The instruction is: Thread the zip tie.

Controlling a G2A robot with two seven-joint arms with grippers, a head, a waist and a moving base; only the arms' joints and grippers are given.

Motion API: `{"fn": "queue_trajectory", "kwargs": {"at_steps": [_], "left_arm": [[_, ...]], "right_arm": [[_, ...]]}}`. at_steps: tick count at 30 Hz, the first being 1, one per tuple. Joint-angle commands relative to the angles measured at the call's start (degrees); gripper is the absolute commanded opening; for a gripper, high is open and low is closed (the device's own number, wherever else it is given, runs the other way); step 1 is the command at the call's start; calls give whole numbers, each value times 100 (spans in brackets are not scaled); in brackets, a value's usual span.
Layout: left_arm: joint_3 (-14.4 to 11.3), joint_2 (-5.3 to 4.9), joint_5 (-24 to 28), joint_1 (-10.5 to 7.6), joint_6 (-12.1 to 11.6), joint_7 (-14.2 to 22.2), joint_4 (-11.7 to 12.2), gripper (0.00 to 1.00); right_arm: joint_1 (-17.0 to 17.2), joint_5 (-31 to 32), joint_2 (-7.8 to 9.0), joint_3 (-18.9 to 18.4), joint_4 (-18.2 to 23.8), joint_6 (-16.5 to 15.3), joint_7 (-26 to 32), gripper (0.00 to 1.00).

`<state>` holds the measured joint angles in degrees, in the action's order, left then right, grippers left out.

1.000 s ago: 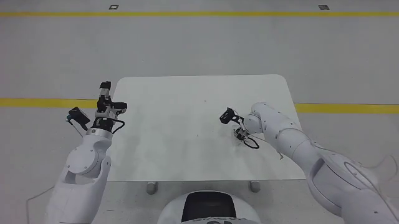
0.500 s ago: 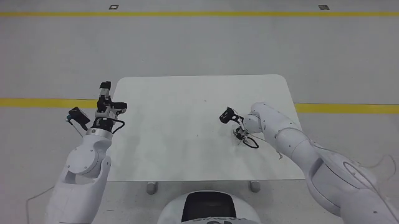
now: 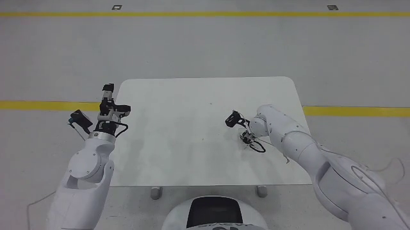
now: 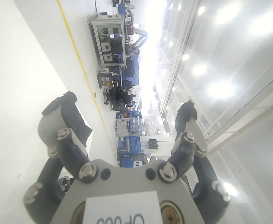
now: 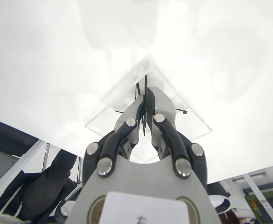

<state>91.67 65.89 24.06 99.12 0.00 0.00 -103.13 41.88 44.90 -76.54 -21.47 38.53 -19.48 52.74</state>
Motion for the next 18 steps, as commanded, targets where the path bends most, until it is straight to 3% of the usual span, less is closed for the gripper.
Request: {"fn": "queue_trajectory", "kwargs": {"at_steps": [1, 7, 18], "left_arm": [[0, 0, 0, 0, 0, 0, 0, 100], [0, 0, 0, 0, 0, 0, 0, 100], [0, 0, 0, 0, 0, 0, 0, 100]], "right_arm": [[-7, 16, -2, -8, -6, 0, -12, 0], [6, 66, 55, -79, 126, 0, -55, 0], [171, 195, 340, -390, 688, 0, -105, 0]]}}
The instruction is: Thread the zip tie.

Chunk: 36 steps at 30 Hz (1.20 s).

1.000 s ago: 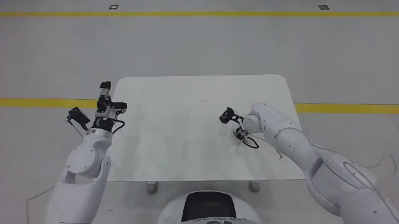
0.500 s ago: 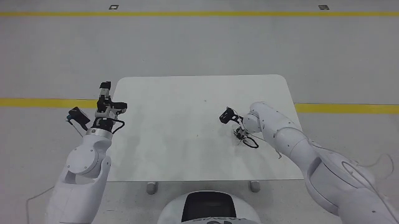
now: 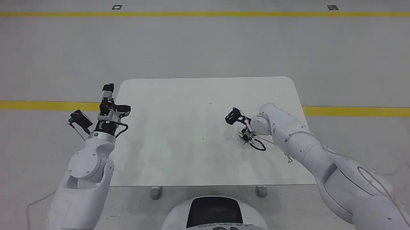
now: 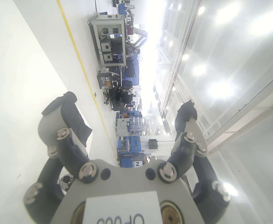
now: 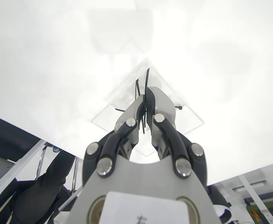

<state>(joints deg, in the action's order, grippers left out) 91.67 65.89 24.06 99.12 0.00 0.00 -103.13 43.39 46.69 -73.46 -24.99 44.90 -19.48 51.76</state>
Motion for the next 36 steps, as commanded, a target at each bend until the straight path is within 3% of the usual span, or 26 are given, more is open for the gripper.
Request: {"fn": "queue_trajectory", "kwargs": {"at_steps": [1, 14, 21, 36], "left_arm": [[0, 0, 0, 0, 0, 0, 0, 100], [0, 0, 0, 0, 0, 0, 0, 100], [0, 0, 0, 0, 0, 0, 0, 100], [0, 0, 0, 0, 0, 0, 0, 100]], "right_arm": [[41, 29, 62, -76, 108, 0, -12, 0], [462, 316, 493, -624, 1014, 0, 38, 0], [790, 428, 713, -956, 1485, 0, -216, 0], [1291, 74, 1119, -1422, 2039, 0, -871, 0]]}}
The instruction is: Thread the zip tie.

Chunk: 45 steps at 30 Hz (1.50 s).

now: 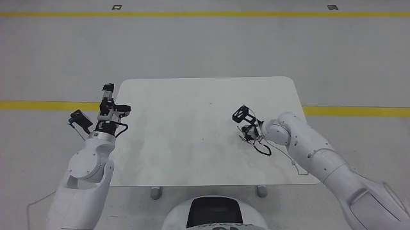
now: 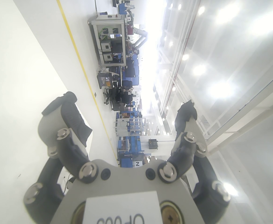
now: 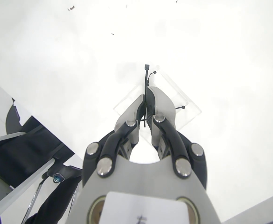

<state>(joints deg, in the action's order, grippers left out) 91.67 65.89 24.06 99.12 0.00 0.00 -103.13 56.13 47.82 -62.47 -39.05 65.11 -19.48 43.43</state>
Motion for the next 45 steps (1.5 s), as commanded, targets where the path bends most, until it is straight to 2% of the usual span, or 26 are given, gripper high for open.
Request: {"fn": "queue_trajectory", "kwargs": {"at_steps": [1, 16, 20, 26, 33, 45], "left_arm": [[0, 0, 0, 0, 0, 0, 0, 100], [0, 0, 0, 0, 0, 0, 0, 100], [0, 0, 0, 0, 0, 0, 0, 100], [0, 0, 0, 0, 0, 0, 0, 100], [0, 0, 0, 0, 0, 0, 0, 100], [0, 0, 0, 0, 0, 0, 0, 100]], "right_arm": [[38, -78, 45, -30, 43, 0, -83, 0], [269, -736, 483, -95, 454, 0, -865, 0], [322, -1078, 630, -13, 637, 0, -1121, 0], [260, -1487, 867, 182, 613, 0, -1253, 0], [28, -1494, 964, 521, 601, 0, -1141, 0], [-440, -974, 942, 1120, 691, 0, -1106, 0]]}}
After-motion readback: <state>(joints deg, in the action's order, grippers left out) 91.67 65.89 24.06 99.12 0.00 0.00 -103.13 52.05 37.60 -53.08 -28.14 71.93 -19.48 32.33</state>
